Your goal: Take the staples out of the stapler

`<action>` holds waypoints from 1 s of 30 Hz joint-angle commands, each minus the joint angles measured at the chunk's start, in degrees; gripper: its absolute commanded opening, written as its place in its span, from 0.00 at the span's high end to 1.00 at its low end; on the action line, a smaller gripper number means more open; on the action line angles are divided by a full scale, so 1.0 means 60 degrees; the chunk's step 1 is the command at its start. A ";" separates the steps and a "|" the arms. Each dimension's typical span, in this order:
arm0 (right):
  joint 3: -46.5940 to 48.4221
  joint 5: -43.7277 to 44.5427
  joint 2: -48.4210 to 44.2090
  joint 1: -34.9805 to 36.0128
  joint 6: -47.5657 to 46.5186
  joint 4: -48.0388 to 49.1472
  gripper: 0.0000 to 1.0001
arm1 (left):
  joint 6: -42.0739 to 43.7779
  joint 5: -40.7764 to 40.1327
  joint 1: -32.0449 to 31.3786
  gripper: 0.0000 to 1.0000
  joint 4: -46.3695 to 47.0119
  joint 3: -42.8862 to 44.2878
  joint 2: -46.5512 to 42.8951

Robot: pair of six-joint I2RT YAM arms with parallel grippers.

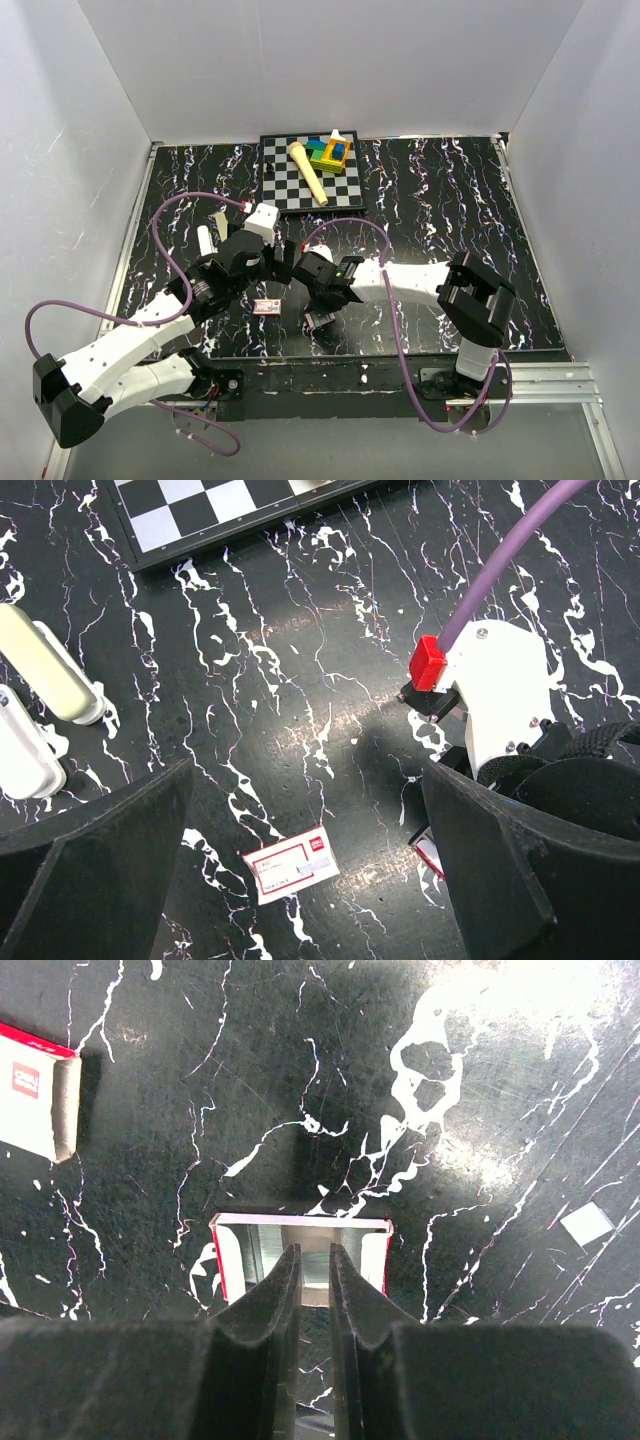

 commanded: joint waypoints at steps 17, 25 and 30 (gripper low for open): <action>0.0517 0.0724 -0.0176 0.0331 0.0057 0.0281 0.82 | -0.0117 0.0328 -0.0109 0.02 0.0425 0.0036 0.0126; 0.0649 0.0826 -0.0147 0.0433 -0.0016 0.0340 0.82 | -0.0102 0.0313 -0.0124 0.02 0.0425 0.0050 0.0170; 0.0664 0.0900 -0.0205 0.0448 -0.0074 0.0428 0.81 | -0.0088 0.0328 -0.0109 0.02 0.0440 0.0065 0.0229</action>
